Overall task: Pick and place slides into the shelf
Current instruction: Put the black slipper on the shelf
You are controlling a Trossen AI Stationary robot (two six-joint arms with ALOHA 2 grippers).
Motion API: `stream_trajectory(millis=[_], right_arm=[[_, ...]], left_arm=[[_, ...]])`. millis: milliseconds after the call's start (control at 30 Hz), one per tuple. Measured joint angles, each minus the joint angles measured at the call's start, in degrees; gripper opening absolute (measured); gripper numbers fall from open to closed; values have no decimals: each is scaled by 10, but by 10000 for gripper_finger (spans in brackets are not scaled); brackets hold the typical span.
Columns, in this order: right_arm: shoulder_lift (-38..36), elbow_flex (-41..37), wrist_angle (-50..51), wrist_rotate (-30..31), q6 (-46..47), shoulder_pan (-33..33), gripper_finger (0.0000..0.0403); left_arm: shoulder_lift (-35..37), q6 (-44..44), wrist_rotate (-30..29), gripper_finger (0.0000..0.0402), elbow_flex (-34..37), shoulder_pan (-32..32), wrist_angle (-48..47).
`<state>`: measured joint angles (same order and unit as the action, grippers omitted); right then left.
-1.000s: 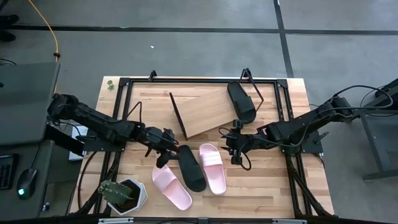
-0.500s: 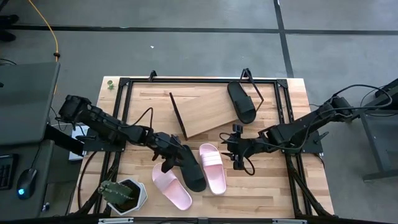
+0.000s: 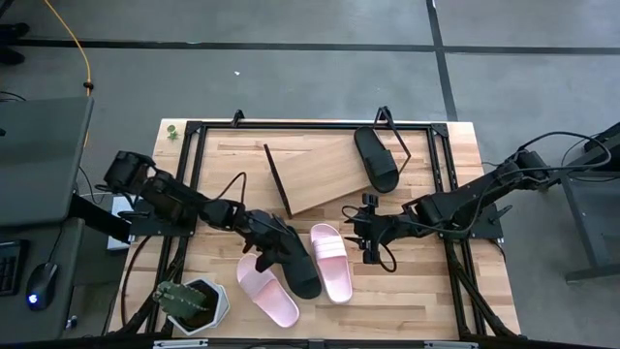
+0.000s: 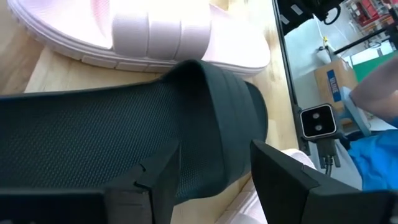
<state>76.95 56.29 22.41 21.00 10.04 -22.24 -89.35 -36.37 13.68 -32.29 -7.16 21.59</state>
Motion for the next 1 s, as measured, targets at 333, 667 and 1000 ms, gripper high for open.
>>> stream_trajectory(millis=[333, 667, 1000], right_arm=[[0, 0, 0, 0, 0, 0, 190], [0, 0, 0, 0, 1, 0, 190], [0, 0, 0, 0, 2, 0, 190]], left_arm=[[-18, -1, 9, 177, 0, -1, 24], [-18, -3, 5, 177, 0, -12, 27], [-18, -15, -11, 177, 0, -12, 28]])
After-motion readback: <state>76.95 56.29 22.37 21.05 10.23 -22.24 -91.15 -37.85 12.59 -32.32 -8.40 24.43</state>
